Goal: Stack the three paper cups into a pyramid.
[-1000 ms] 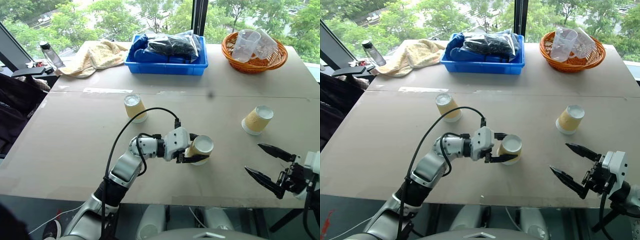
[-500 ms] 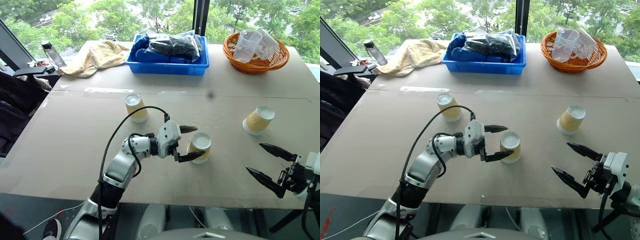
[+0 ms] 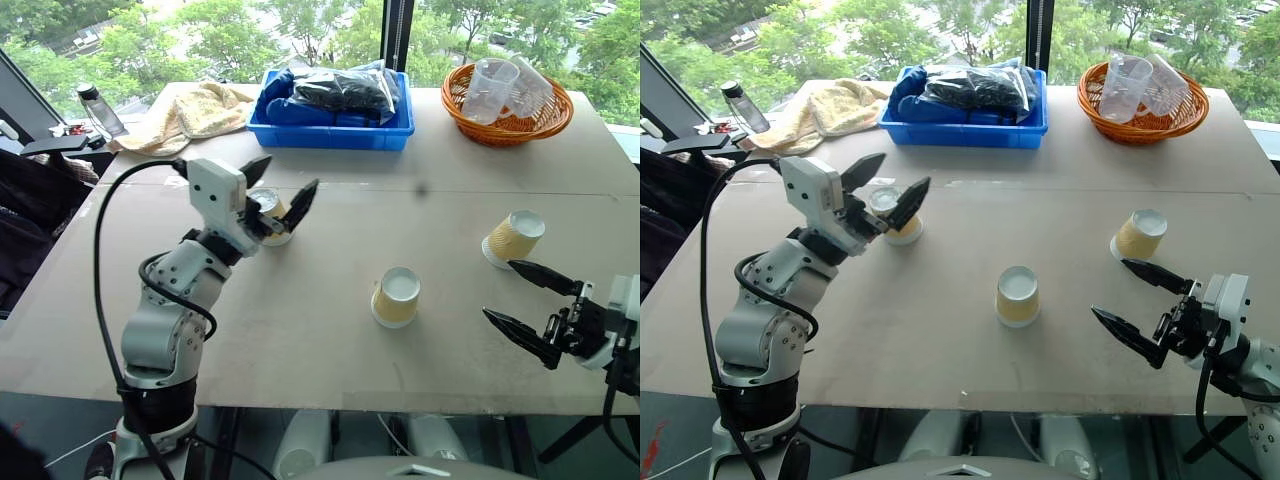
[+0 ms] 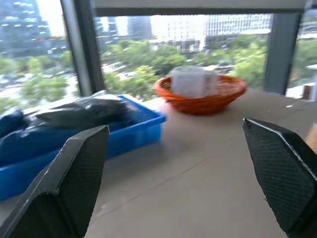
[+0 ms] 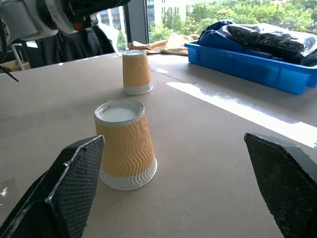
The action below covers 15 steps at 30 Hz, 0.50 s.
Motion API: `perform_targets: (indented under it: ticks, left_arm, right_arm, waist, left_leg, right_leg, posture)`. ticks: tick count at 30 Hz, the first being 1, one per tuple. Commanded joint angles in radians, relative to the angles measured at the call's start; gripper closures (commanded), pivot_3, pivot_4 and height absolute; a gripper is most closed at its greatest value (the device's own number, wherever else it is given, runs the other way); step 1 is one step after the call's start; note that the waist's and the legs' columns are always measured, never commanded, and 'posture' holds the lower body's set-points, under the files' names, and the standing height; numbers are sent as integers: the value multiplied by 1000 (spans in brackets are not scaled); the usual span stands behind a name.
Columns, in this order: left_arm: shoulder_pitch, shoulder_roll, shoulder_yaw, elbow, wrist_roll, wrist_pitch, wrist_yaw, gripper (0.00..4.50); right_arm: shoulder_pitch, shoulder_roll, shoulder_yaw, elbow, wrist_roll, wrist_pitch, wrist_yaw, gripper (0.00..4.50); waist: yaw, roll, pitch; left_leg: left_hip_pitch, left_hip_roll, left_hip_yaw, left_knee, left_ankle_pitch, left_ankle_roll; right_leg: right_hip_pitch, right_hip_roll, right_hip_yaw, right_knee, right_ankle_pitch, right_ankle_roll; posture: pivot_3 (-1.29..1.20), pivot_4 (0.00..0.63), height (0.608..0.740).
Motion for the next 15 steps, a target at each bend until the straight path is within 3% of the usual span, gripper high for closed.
perform_targets:
  ticks: [1,15]
  left_arm:
    - [41,9,44,43,58,-41,48,80]
    - [-23,19,-26,304,95,-146,-49,80]
  right_arm:
    - [-43,-5,23,-38,21,25,-17,0]
    - [-158,8,65,-128,88,147,-148,0]
  waist:
    - [5,-1,1]
    - [4,-2,1]
  left_leg:
    - [0,0,0,0,0,0]
    - [-2,-1,-1,0,1,-1]
  right_leg:
    - [0,0,0,0,0,0]
    - [-2,-2,-2,0,0,0]
  posture:
    - [0,150,740]
    - [0,150,740]
